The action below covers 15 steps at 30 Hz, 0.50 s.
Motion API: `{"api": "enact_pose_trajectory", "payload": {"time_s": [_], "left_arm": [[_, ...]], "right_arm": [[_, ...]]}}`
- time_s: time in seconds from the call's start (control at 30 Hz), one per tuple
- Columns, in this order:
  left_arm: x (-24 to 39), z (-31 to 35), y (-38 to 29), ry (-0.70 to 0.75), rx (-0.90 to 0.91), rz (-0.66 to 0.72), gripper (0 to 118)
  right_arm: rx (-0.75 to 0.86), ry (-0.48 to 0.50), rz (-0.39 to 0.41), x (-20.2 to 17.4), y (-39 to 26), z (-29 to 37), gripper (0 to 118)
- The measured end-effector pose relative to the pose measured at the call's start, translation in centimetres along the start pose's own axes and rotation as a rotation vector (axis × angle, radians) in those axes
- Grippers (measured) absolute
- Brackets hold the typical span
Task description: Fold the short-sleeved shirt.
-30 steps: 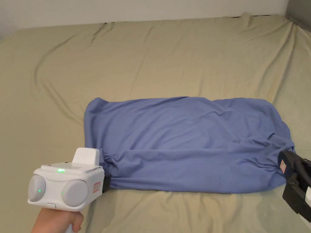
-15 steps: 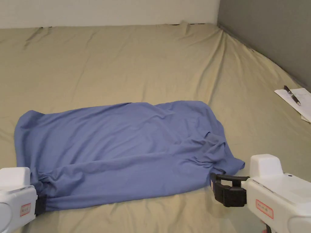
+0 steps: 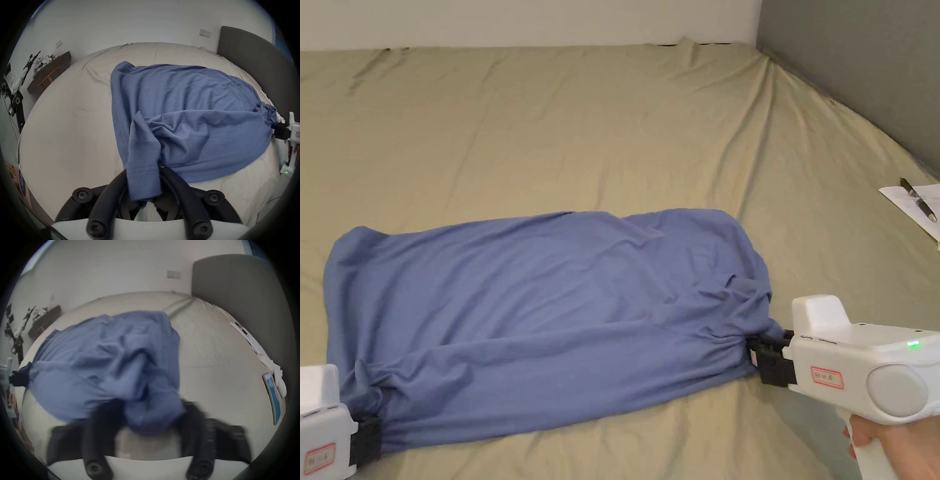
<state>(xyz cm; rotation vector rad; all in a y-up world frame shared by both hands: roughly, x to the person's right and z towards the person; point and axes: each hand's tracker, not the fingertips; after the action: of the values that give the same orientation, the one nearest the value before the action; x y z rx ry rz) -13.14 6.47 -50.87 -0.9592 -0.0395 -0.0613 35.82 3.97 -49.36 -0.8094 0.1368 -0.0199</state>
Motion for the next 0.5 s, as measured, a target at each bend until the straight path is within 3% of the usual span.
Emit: {"api": "enact_pose_trajectory", "payload": {"time_s": [0.13,0.27,0.5], "left_arm": [[0.1,0.9,-0.1,0.001,0.009,-0.014,9],[-0.6,2.5,-1.0,-0.03,0.018,0.001,9],[-1.7,6.9,-5.4,-0.068,0.008,0.024,9]], "right_arm": [[0.013,-0.05,0.033,-1.8,-0.4,1.5,14],[0.052,0.013,-0.138,-0.5,-1.9,3.8,15],[0.054,0.015,-0.139,-1.0,-6.3,9.0,15]]}}
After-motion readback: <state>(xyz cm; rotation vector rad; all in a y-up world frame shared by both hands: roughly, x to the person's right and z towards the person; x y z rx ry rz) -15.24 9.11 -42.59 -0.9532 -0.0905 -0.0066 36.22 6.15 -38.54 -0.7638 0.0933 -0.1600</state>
